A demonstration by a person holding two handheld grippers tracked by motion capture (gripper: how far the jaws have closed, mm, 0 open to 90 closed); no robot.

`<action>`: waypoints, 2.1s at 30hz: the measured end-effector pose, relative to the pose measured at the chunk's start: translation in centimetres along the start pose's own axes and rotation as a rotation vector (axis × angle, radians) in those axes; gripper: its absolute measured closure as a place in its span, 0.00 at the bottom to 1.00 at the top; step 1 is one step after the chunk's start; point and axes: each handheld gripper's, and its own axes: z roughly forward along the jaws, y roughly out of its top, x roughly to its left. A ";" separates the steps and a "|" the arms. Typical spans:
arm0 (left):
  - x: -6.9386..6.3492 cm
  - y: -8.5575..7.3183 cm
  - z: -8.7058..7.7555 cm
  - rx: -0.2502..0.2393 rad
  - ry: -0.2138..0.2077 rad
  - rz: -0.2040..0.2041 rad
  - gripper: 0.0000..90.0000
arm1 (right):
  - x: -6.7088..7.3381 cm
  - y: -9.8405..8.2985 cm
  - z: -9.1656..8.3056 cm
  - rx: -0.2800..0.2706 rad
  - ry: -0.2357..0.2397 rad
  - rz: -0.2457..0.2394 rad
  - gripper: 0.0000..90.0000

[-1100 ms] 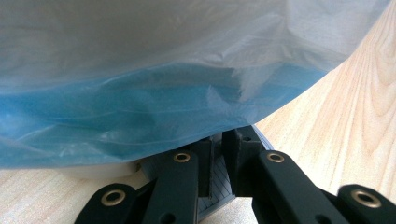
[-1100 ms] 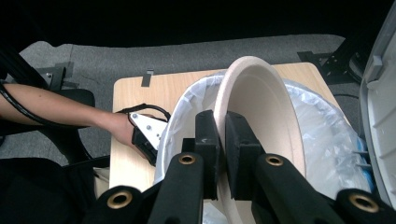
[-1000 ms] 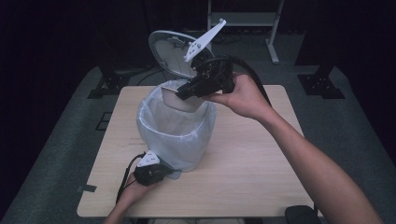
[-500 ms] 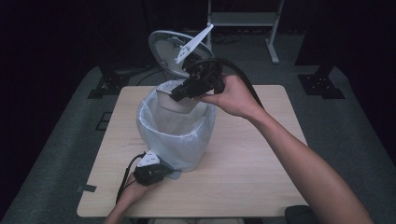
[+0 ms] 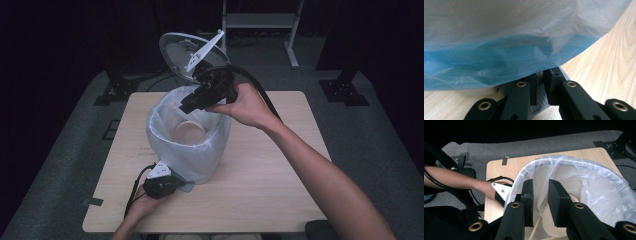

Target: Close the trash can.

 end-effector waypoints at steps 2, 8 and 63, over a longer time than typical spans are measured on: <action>0.0 0.0 0.0 0.000 0.002 0.001 0.92 | 0.0 -0.2 0.0 0.002 -0.001 0.001 0.79; 0.0 0.0 0.0 0.005 0.001 0.002 0.92 | 0.1 -0.4 -0.3 -0.001 -0.009 -0.019 0.76; 0.0 0.0 0.0 0.004 0.003 0.005 0.92 | -1.5 -11.0 -8.2 -0.087 -0.127 0.147 0.52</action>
